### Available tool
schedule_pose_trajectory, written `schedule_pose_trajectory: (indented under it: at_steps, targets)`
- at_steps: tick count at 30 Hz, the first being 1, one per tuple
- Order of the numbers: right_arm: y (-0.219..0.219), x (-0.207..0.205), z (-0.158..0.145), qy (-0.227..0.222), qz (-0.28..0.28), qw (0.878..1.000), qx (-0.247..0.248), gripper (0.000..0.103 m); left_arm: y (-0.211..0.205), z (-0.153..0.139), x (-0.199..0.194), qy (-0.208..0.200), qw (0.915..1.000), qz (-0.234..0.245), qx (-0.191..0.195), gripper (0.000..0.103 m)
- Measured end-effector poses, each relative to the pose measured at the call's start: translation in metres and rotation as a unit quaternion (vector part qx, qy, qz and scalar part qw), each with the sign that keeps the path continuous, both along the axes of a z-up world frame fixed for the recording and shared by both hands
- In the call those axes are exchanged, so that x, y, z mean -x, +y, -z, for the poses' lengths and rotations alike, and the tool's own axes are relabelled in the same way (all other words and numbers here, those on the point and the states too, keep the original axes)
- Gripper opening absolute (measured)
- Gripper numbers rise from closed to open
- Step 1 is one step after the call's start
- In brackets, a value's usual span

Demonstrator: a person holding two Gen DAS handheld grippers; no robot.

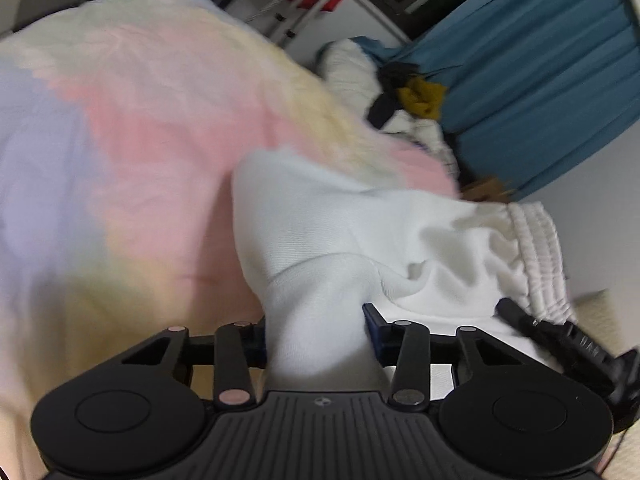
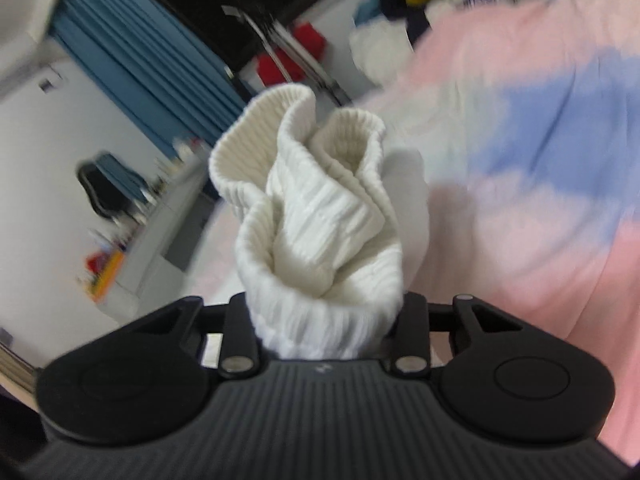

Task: Fold clothes

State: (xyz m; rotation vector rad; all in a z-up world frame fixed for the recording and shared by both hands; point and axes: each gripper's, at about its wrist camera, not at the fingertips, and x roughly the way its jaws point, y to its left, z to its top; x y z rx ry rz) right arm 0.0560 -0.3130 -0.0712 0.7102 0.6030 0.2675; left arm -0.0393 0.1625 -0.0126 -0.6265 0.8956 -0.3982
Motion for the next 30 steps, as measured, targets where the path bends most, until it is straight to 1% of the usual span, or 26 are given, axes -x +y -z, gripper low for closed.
schedule_pose_trajectory:
  at_steps: [3, 4, 6, 8, 11, 14, 16, 19, 22, 24, 27, 29, 30]
  targets:
    - [-0.025, 0.009, -0.028, -0.031, 0.025, 0.999, -0.013, 0.038, -0.030, -0.035, -0.006, -0.022, 0.9995, 0.022, 0.006, 0.044]
    - [-0.036, 0.012, -0.037, -0.041, 0.036, 0.998, -0.018, 0.038, -0.051, -0.047, -0.015, -0.033, 0.9990, 0.030, 0.003, 0.044]
    - [-0.063, 0.022, -0.052, -0.063, 0.063, 0.996, -0.031, 0.038, -0.086, -0.069, -0.021, -0.057, 0.9972, 0.049, -0.003, 0.044]
    - [-0.095, 0.033, -0.061, -0.080, 0.092, 0.992, -0.045, 0.038, -0.126, -0.089, -0.029, -0.076, 0.9947, 0.069, -0.005, 0.045]
    - [-0.147, 0.053, -0.063, -0.095, 0.143, 0.984, -0.057, 0.038, -0.190, -0.109, -0.041, -0.096, 0.9896, 0.107, -0.001, 0.045]
    - [-0.200, 0.073, -0.064, -0.110, 0.194, 0.973, -0.067, 0.038, -0.267, -0.113, -0.056, -0.104, 0.9829, 0.152, 0.000, 0.045]
    - [-0.235, 0.084, -0.056, -0.110, 0.228, 0.965, -0.072, 0.038, -0.322, -0.106, -0.067, -0.106, 0.9779, 0.181, -0.004, 0.045]
    - [-0.282, 0.095, -0.033, -0.094, 0.275, 0.954, -0.075, 0.038, -0.397, -0.085, -0.076, -0.094, 0.9698, 0.225, -0.010, 0.045]
    - [-0.318, 0.101, 0.000, -0.065, 0.315, 0.944, -0.078, 0.038, -0.456, -0.048, -0.077, -0.076, 0.9621, 0.261, -0.019, 0.045]
    - [-0.342, 0.105, 0.022, -0.046, 0.340, 0.936, -0.080, 0.038, -0.492, -0.018, -0.083, -0.056, 0.9565, 0.285, -0.029, 0.045]
    - [-0.363, 0.105, 0.063, -0.003, 0.363, 0.928, -0.085, 0.038, -0.527, 0.028, -0.095, -0.028, 0.9484, 0.312, -0.051, 0.045]
    - [-0.370, 0.103, 0.097, 0.035, 0.371, 0.922, -0.101, 0.038, -0.540, 0.057, -0.101, -0.017, 0.9427, 0.326, -0.067, 0.046]
    - [-0.372, 0.104, 0.113, 0.046, 0.375, 0.919, -0.113, 0.038, -0.541, 0.069, -0.099, -0.016, 0.9402, 0.332, -0.073, 0.050]
